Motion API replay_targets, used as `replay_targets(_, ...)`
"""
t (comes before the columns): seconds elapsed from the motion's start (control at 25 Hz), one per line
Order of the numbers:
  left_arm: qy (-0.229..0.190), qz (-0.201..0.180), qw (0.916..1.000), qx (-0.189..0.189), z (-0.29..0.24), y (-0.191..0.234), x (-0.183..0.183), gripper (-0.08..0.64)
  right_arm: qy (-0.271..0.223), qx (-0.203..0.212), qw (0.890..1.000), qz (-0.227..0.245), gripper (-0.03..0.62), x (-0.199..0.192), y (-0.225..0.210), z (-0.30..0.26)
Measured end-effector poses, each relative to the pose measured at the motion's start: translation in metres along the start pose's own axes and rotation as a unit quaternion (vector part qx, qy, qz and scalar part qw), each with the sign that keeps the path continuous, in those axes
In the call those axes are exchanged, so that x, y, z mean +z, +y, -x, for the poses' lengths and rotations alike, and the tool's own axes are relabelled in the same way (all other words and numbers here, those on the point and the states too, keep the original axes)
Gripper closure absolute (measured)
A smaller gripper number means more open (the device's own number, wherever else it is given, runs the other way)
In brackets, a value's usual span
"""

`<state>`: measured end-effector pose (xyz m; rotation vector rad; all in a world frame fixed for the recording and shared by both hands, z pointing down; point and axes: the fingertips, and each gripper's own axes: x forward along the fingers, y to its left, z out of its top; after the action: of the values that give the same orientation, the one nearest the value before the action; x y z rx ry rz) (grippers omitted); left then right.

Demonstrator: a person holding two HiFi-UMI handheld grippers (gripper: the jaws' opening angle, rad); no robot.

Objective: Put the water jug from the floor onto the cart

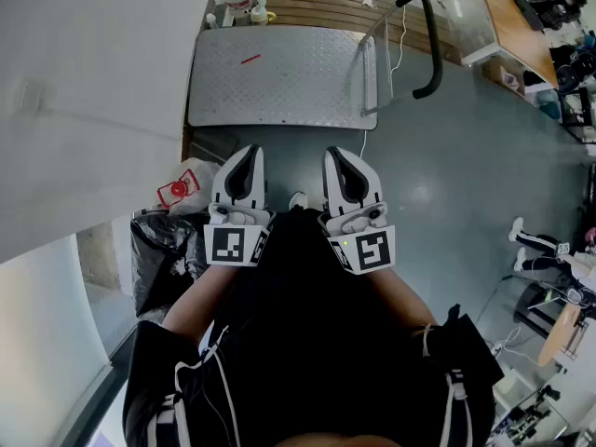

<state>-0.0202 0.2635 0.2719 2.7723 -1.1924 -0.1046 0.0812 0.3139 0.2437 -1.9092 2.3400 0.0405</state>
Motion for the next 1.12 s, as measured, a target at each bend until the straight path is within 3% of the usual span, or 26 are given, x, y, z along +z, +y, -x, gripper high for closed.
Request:
replay_targets(0.28, -0.012, 0.004, 0.9999, -0.003, 0.003, -0.009, 0.002, 0.541, -0.003, 0.001, 1.000, -0.001, 0.574, 0.003, -0.003, 0.009)
replay_targets(0.64, -0.010, -0.006, 0.9993, 0.036, 0.014, -0.004, -0.003, 0.541, 0.004, 0.005, 0.998, -0.063, 0.574, -0.011, -0.021, 0.022)
replay_targets(1.12, 0.046, 0.030, 0.9938, 0.097, 0.023, 0.020, -0.039, 0.541, 0.008, 0.050, 0.995, -0.091, 0.574, -0.031, -0.015, 0.021)
